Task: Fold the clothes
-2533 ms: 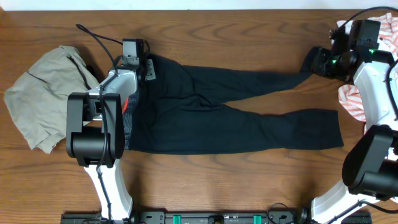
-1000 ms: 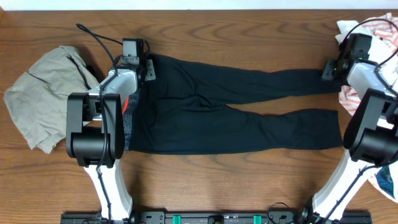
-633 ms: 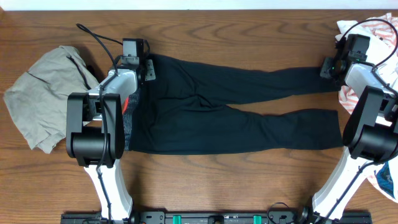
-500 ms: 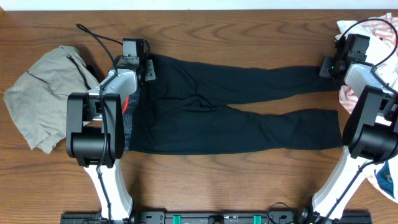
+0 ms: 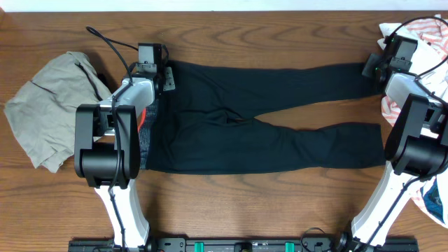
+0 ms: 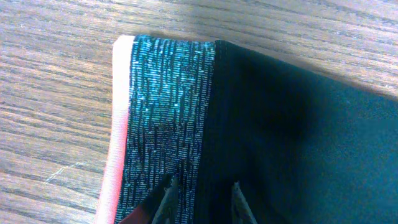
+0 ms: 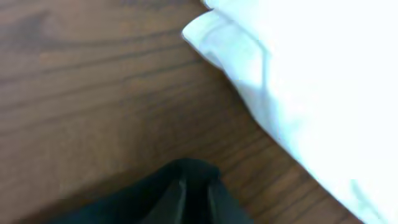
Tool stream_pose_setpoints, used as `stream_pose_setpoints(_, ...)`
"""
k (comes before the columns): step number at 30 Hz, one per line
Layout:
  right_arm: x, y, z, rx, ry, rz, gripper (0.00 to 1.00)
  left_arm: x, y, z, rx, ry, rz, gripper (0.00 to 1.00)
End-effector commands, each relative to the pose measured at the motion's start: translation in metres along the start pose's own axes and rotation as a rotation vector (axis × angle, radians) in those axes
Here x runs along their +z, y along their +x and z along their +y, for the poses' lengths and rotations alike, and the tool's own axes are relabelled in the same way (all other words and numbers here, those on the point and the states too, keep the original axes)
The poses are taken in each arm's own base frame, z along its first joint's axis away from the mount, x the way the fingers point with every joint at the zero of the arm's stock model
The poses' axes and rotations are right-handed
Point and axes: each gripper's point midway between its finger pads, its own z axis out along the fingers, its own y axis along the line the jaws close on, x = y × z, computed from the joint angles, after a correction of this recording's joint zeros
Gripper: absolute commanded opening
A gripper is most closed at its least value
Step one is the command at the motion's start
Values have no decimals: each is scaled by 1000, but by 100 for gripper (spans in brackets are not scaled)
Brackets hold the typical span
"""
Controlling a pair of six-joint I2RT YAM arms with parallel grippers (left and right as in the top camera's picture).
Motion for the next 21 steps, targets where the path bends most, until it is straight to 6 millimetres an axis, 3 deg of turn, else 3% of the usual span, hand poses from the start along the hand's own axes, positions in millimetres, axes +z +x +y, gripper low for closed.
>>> stream_pose_setpoints(1,13,17,-6,13,37,29,25,20,52,4,-6,-11,143,30)
stream_pose_setpoints(8,24,35,-7,11,35,72,61,20,51,4,-6,-12,142,30)
stream_pose_setpoints(12,14,26,-4,5,18,65,66,20,52,4,-6,-12,143,30)
stream_pose_setpoints(18,-26,-7,5,-29,-26,36,71,20,51,4,-5,-11,140,31)
stream_pose_setpoints(21,-56,-22,7,-60,-32,33,76,20,48,4,12,-8,130,40)
